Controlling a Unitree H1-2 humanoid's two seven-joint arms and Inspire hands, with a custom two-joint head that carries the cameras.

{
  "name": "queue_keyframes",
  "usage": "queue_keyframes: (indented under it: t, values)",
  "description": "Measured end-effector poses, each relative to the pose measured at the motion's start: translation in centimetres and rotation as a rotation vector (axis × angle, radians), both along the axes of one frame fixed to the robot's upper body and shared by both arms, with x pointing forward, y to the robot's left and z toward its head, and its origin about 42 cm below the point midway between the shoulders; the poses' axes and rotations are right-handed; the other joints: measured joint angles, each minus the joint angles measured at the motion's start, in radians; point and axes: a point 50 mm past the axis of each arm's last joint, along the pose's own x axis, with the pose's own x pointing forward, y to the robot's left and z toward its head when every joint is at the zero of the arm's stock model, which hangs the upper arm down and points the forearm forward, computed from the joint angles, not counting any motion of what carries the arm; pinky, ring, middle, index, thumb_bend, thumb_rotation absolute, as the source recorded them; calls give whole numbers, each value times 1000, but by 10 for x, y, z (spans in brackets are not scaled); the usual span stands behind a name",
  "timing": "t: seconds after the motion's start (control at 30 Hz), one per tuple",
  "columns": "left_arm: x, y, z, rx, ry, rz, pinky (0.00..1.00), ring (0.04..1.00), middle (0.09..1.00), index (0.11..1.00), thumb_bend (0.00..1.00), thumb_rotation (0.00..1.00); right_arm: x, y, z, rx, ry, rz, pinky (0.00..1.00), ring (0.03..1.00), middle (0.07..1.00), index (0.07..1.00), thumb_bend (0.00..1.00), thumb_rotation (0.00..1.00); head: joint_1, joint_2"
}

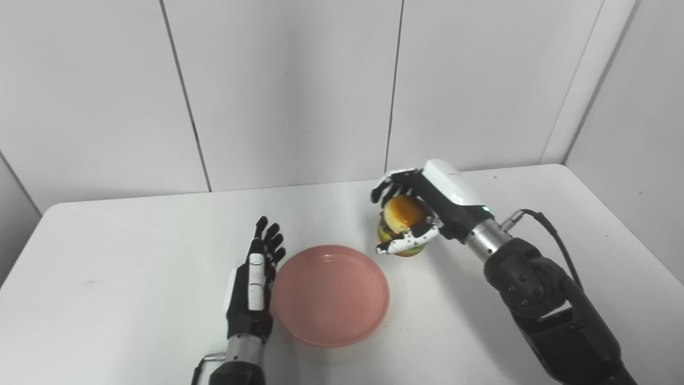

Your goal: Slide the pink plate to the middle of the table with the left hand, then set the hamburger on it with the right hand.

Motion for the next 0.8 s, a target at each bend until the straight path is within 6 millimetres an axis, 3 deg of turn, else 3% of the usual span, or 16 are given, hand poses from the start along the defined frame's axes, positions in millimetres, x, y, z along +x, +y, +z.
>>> queue_keyframes:
  t: [0.1,0.33,0.53,0.67,0.8]
  values:
    - [0,-1,0,1,0,-1,934,949,948,949,744,1000,1,23,-5,23,28,59,359,421,473,517,517,0,34,2]
    - [-2,-3,1,12,-3,4,947,955,957,959,748,1000,1,53,-22,-7,92,145,345,416,493,508,516,0,83,6]
    - [-2,-4,0,22,-1,18,936,952,958,955,742,1000,11,64,-46,-48,158,183,293,393,492,516,515,0,103,-6]
    - [-2,-5,-1,35,1,26,940,954,958,954,759,1000,20,65,-74,-111,176,165,251,376,482,523,514,0,107,-11]
    - [-1,-7,-1,48,0,29,953,967,969,965,770,1000,22,68,-92,-136,184,186,299,385,479,529,513,0,109,-12]
